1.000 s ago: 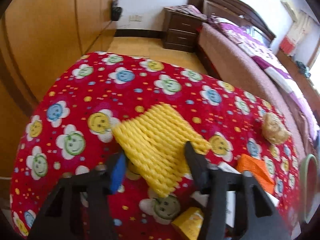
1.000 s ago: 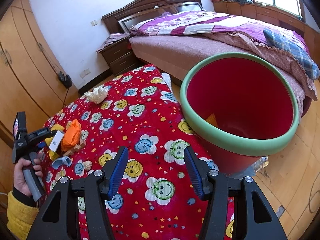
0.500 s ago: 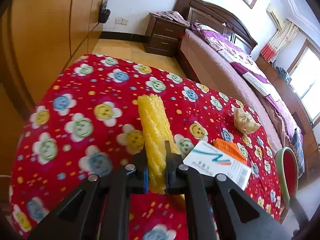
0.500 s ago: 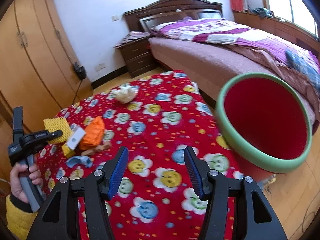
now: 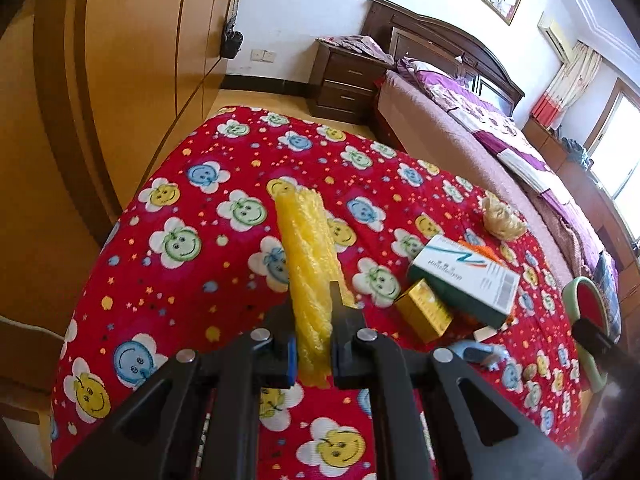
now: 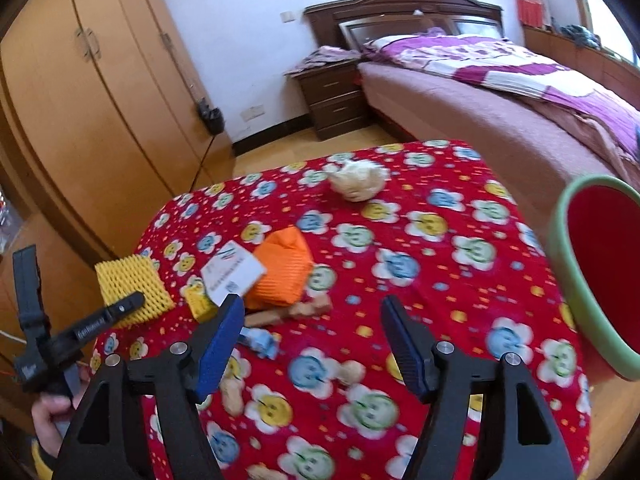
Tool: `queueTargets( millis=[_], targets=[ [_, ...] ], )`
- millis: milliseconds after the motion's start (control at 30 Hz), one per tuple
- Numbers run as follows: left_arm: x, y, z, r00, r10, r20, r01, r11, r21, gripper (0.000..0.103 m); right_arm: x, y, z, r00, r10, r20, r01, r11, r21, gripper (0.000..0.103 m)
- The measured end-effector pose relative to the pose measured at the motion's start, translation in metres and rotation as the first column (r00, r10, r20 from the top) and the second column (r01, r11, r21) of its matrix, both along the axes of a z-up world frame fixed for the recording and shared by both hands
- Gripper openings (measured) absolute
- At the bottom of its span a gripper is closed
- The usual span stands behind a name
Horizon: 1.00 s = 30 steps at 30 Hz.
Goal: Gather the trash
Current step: 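Grasp the white barcode box with the right tool while the left holds the foam net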
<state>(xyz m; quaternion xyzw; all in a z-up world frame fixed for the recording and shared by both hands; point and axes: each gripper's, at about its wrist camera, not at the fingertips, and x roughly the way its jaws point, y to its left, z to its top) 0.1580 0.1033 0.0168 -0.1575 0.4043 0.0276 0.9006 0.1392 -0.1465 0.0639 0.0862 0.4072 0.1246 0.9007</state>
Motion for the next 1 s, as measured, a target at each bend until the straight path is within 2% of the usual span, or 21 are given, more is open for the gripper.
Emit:
queueTargets(
  millis=[300,733,800,867,1000],
  targets=[
    [-0.001,0.000,-0.005,1.000,-0.009,0.012,0.009,1.000,-0.001,0.010,0.022,0.052,-0.009,0.991,0.131,0.008,-0.130,0.987,-0.094,0.073],
    [-0.002,0.002,-0.010,1.000,-0.018,0.017,0.018,1.000,-0.020,0.010,0.048,0.099,-0.033,0.965,0.260,-0.008,-0.251,0.923,-0.292,0.073],
    [-0.002,0.001,-0.009,1.000,-0.018,0.017,0.018,1.000,-0.021,0.010,0.049,0.100,-0.037,0.963,0.268,-0.014,-0.261,0.921,-0.288,0.073],
    [-0.002,0.001,-0.009,1.000,-0.019,0.018,0.020,1.000,-0.023,0.010,0.049,0.097,-0.040,0.965,0.262,-0.017,-0.258,0.930,-0.261,0.064],
    [-0.004,0.001,-0.006,0.999,-0.024,0.027,0.025,0.999,-0.027,0.010,0.045,0.089,-0.041,0.970,0.244,-0.009,-0.240,0.945,-0.220,0.063]
  ],
)
